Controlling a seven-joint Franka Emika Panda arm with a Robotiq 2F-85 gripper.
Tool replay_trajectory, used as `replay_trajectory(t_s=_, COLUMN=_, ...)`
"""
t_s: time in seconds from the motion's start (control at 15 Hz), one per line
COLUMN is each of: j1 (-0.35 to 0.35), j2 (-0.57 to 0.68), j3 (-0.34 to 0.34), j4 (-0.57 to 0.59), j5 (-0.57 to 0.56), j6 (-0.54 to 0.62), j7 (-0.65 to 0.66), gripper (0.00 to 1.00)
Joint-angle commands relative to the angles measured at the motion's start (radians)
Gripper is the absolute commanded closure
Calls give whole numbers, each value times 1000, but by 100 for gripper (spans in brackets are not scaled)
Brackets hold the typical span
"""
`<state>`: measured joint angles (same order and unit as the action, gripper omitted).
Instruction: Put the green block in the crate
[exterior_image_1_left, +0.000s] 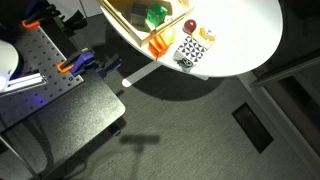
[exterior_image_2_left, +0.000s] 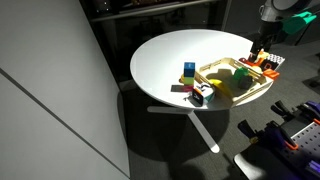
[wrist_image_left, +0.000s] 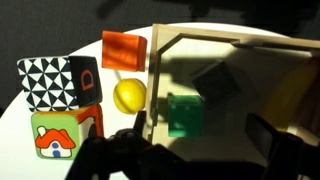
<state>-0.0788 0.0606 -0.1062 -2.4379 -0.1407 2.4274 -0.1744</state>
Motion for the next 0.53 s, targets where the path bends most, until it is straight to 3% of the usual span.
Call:
replay_trajectory(t_s=0.0, j1=-11, j2=-91, j3=5, j4=-10, j5=52, j6=-144, j7=-65, gripper=0)
replay_trajectory(t_s=0.13, j1=-9, j2=-130, j3=2, j4=-18, j5=61, j6=-179, j7=-77, gripper=0)
replay_trajectory(t_s=0.47, j1=-4, j2=-223, j3=-1, j4=-52, j5=52, j6=-135, j7=-56, gripper=0)
